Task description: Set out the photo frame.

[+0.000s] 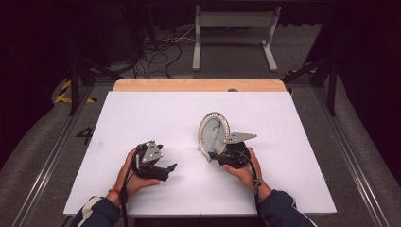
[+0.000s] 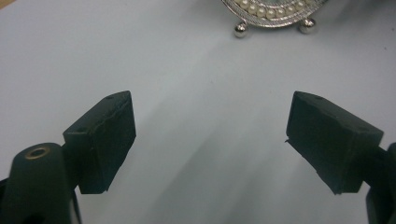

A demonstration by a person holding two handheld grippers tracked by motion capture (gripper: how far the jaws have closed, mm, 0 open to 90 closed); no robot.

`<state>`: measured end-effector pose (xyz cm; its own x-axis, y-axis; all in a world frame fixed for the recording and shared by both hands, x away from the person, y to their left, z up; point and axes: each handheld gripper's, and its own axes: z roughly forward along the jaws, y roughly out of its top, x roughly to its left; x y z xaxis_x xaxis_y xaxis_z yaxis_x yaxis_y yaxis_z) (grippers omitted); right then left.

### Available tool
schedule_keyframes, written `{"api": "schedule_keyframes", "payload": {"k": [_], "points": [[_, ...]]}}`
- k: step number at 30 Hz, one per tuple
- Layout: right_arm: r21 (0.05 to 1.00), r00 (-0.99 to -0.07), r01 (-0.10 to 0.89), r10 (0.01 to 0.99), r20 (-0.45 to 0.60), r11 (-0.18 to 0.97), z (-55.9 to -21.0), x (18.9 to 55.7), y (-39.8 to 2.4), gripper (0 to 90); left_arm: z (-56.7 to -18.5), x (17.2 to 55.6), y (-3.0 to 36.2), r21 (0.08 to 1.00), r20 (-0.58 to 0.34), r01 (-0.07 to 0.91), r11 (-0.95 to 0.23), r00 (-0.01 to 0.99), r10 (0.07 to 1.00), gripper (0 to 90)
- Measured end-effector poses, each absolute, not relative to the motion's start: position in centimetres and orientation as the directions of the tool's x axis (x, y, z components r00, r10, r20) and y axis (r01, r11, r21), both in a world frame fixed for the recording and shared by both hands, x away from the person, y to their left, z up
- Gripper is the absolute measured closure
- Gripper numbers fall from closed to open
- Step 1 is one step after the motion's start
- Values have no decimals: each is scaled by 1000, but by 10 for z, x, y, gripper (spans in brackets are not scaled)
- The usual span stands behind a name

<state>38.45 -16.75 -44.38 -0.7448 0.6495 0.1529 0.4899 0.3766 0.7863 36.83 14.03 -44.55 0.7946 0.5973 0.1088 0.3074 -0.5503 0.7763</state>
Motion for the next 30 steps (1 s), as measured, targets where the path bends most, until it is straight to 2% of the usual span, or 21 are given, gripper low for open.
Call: {"api": "schedule_keyframes", "payload": {"k": [9, 12, 21, 30], "points": [[778, -768, 480, 622, 149, 407, -443, 382, -174, 752, -445, 396, 116, 766, 98, 295, -572, 825, 556, 163], [784, -767, 467, 628, 130, 409, -441, 378, -175, 711, -445, 403, 107, 765, 90, 293, -574, 834, 545, 163], [814, -739, 438, 668, 84, 382, -431, 365, -186, 623, -442, 421, 89, 802, 72, 269, -533, 842, 534, 194], [859, -684, 406, 728, 58, 313, -420, 346, -205, 636, -442, 438, 72, 824, 25, 277, -494, 853, 521, 197]]}}
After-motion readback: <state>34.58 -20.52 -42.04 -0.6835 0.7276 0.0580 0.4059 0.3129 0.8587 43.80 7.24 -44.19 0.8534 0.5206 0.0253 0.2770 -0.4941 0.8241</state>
